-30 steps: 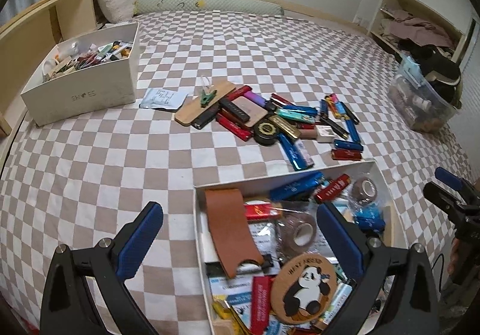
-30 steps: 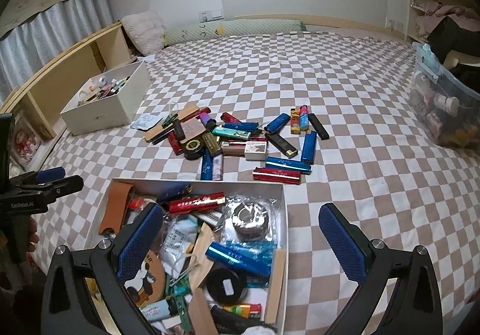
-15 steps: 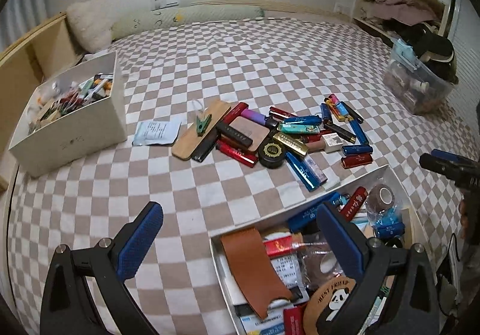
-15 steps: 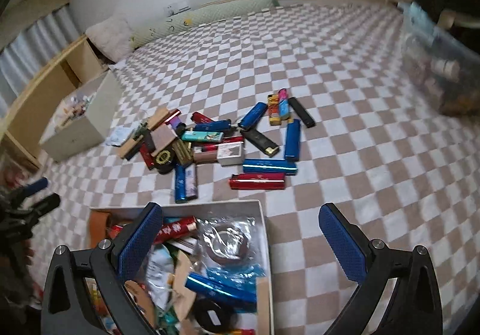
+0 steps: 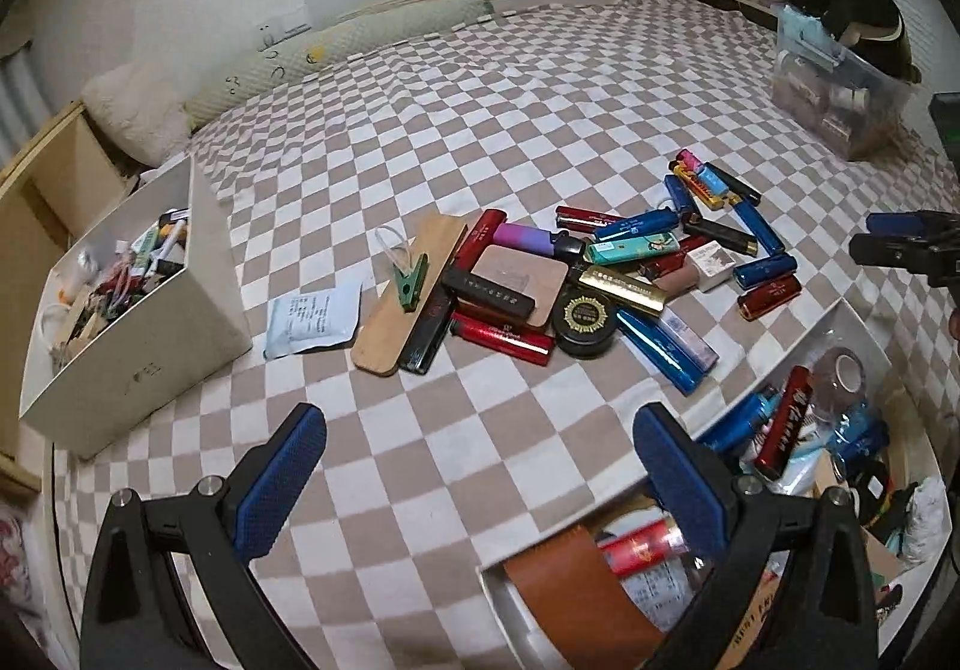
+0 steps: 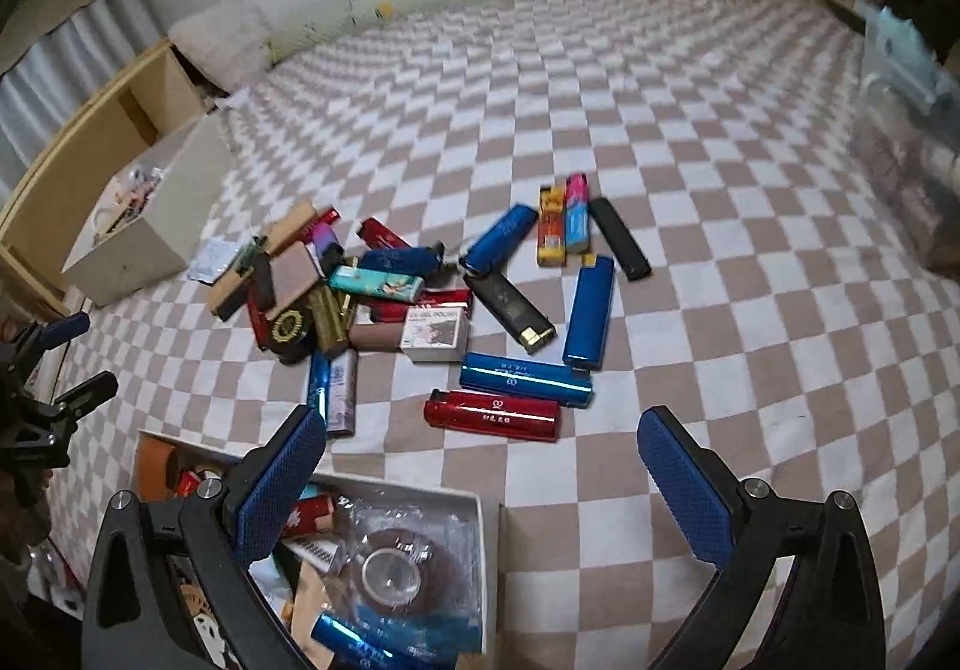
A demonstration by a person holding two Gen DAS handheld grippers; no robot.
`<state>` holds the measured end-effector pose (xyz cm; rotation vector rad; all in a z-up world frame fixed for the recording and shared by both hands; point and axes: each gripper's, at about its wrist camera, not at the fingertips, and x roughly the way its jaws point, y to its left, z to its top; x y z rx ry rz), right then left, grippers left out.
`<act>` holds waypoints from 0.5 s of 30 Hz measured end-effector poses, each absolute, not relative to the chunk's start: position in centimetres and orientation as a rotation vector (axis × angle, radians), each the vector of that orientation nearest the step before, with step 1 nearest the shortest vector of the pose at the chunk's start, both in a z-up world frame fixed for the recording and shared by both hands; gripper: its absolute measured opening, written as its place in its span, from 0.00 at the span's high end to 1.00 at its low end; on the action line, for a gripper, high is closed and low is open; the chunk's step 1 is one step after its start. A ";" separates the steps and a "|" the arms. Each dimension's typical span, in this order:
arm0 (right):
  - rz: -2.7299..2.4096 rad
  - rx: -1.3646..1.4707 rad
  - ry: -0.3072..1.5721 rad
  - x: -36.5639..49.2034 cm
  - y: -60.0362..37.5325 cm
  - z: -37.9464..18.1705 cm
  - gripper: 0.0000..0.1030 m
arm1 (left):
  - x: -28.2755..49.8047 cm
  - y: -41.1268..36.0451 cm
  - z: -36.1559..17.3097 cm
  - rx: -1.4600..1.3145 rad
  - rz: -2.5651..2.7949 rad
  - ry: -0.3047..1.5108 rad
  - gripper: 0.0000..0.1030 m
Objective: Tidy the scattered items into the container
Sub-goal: 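Move both open tools back toward the remaining items on the bed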
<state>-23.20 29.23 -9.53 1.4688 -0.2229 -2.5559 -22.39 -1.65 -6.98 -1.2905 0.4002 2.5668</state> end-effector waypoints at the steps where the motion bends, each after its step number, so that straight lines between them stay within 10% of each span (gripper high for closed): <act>1: -2.536 1.492 -0.233 -23.8 29.2 -9.9 0.00 | -22.8 -1.7 -7.2 -1.295 2.560 0.392 0.00; 15: -2.368 1.757 -0.242 -29.4 28.9 -15.3 0.00 | -27.3 -2.1 -9.7 -1.316 2.542 0.408 0.00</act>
